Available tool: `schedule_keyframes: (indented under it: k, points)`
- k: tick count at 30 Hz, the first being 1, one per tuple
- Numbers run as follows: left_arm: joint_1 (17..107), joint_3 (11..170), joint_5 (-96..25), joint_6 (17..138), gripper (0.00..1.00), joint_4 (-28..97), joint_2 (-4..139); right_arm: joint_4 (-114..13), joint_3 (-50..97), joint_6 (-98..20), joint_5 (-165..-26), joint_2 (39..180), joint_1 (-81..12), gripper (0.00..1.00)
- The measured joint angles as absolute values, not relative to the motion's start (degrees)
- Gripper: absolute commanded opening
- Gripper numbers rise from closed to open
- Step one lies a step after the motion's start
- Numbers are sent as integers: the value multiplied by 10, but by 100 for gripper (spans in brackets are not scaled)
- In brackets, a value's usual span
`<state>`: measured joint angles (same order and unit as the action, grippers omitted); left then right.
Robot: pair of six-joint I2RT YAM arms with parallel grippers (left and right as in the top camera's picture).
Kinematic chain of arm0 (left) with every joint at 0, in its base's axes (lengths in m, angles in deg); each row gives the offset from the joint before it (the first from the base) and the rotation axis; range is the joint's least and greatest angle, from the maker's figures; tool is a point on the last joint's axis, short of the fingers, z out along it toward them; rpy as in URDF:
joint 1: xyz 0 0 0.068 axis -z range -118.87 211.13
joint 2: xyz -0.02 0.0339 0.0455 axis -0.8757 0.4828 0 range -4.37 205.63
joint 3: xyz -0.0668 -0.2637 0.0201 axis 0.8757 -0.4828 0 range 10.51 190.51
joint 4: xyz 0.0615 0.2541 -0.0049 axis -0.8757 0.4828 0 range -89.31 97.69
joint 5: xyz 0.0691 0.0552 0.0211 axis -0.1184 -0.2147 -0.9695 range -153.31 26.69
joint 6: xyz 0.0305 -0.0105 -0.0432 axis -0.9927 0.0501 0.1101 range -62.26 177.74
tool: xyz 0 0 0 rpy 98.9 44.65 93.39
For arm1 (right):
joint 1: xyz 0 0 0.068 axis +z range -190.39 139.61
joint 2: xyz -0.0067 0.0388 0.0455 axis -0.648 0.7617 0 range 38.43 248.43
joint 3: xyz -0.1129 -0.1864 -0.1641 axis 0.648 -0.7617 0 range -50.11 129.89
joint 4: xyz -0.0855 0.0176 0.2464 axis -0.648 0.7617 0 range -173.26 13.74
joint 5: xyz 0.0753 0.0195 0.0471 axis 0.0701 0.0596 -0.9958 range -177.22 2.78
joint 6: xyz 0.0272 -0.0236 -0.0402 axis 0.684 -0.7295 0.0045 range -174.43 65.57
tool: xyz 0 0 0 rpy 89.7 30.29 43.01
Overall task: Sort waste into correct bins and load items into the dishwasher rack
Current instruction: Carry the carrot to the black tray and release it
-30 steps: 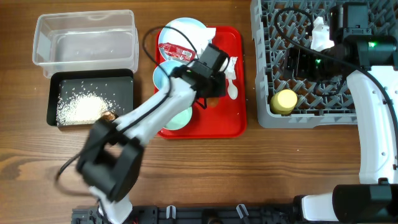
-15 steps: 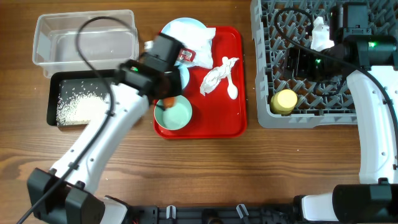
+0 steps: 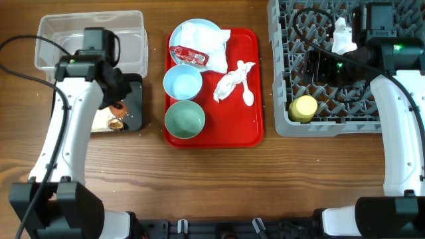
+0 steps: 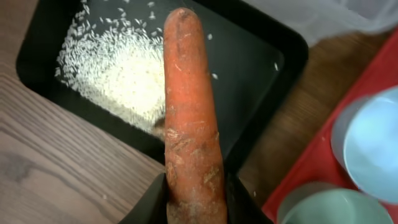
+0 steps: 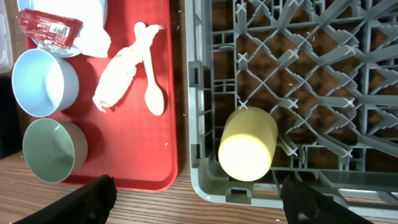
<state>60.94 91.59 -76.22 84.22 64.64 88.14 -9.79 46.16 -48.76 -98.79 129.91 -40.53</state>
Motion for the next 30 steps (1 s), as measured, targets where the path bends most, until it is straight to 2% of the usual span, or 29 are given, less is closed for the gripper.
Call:
schedule_keyframes:
  k: [3,5,11,13,17,22,26,30]
  points:
    - [585,890,-764,847,21,599,894,-98,462,-488,-988,1299,-405,88]
    - [569,864,-764,853,26,563,905,-98,462,-488,-988,1299,-405,89]
    - [534,793,-764,862,31,478,929,-96,462,-491,-988,1299,-405,89]
    - [525,776,-764,864,36,453,929,-96,462,-494,-988,1299,-405,88]
    - [518,766,-764,867,46,434,929,-95,462,-494,-988,1299,-405,89]
    - [518,759,-764,868,51,433,929,-91,462,-494,-988,1299,-405,89]
    - [519,759,-764,870,69,435,929,-91,462,-494,-988,1299,-405,89]
    - [519,763,-767,867,74,472,919,-91,462,-496,-988,1299,-405,88]
